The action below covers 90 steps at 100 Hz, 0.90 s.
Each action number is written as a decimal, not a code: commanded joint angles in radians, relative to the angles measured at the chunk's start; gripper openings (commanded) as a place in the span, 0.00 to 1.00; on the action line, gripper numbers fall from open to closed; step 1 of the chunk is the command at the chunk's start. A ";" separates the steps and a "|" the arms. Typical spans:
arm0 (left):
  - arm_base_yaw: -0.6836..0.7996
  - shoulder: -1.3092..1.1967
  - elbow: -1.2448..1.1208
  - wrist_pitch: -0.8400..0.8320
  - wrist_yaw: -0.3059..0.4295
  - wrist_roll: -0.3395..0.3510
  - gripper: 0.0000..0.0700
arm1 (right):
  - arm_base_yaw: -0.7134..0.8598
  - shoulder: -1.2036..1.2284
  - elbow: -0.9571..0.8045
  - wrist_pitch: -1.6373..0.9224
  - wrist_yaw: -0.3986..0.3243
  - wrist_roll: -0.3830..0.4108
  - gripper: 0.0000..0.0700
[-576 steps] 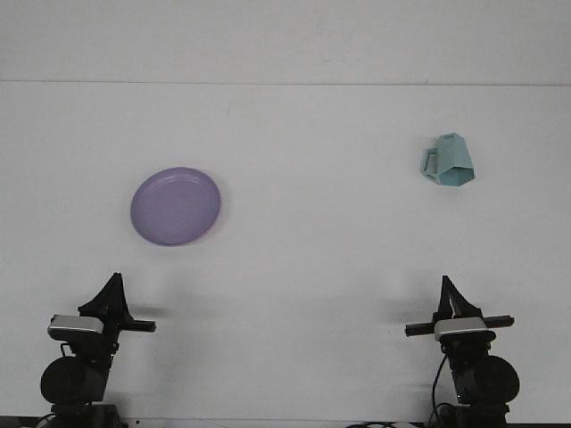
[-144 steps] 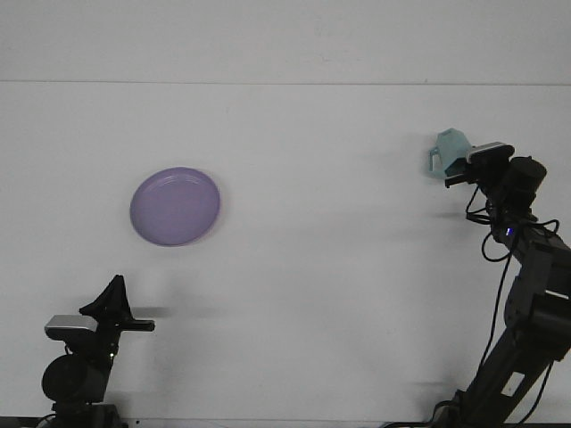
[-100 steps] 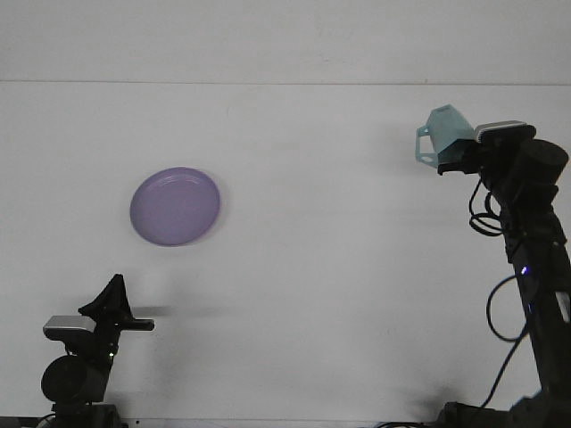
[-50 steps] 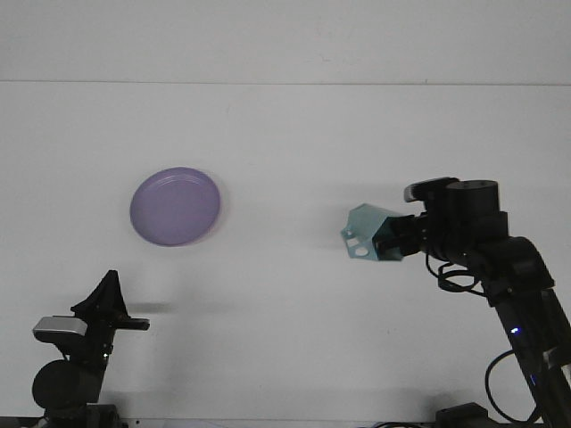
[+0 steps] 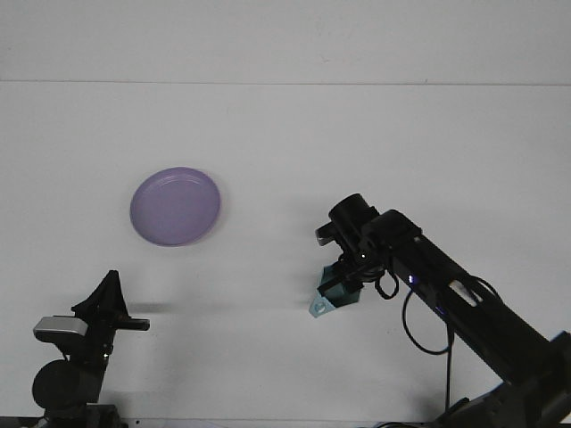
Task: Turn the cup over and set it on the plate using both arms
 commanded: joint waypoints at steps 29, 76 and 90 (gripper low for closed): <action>0.003 0.000 0.011 0.007 0.005 -0.003 0.02 | 0.007 0.092 0.032 0.017 -0.003 -0.031 0.05; 0.002 0.074 0.128 -0.044 0.236 -0.133 0.02 | -0.047 -0.209 0.075 0.085 -0.004 -0.068 0.53; -0.002 0.208 0.261 -0.053 0.341 -0.134 0.02 | -0.097 -0.420 0.003 0.234 -0.003 -0.067 0.34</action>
